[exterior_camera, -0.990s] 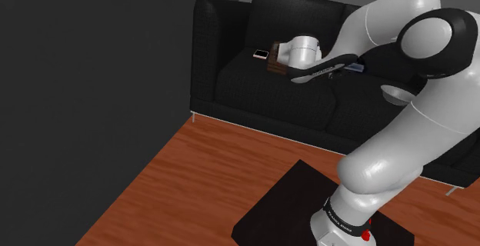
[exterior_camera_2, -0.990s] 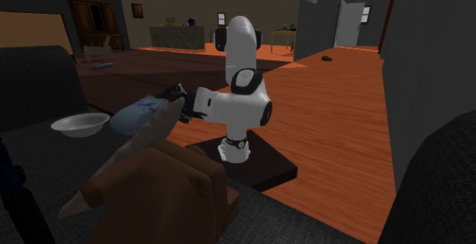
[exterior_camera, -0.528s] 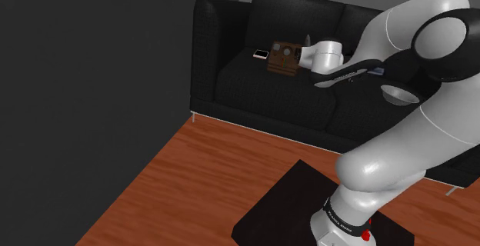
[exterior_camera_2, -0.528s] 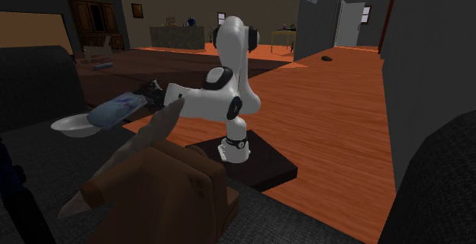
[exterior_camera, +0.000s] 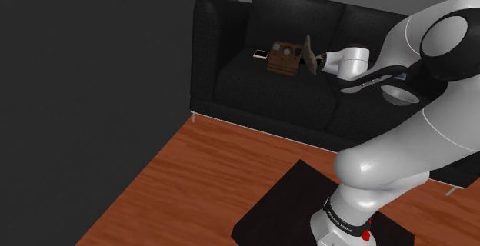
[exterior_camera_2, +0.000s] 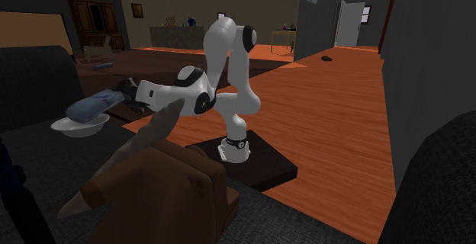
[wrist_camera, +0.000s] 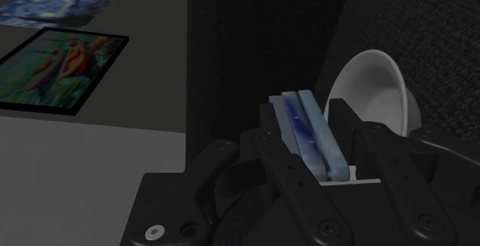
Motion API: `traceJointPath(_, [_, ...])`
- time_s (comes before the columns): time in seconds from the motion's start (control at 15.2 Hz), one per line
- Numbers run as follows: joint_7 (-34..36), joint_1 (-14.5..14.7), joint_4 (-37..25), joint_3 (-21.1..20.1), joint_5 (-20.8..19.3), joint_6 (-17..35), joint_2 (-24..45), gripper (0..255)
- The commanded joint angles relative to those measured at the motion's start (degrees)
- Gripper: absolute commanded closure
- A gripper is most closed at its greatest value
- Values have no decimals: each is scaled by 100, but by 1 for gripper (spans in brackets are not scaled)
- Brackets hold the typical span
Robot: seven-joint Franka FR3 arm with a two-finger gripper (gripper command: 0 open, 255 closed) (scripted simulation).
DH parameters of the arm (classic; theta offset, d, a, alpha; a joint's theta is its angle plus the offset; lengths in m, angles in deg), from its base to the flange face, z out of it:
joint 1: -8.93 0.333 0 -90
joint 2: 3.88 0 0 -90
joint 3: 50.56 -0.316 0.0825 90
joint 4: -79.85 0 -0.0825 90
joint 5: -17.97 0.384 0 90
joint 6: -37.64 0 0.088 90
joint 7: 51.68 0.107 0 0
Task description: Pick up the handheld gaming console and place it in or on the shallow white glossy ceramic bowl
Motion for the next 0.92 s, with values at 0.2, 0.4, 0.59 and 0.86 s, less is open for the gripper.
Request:
traceJointPath(0.2, [27, -393, -155, 570, -605, 761, 135, 255])
traceJointPath(0.4, [65, -619, -328, 914, -936, 1230, 285, 255])
traceJointPath(0.59, [220, -684, -332, 1023, -1049, 1367, 419, 255])
traceJointPath(0.86, [501, -686, -223, 1044, -1091, 1362, 587, 255])
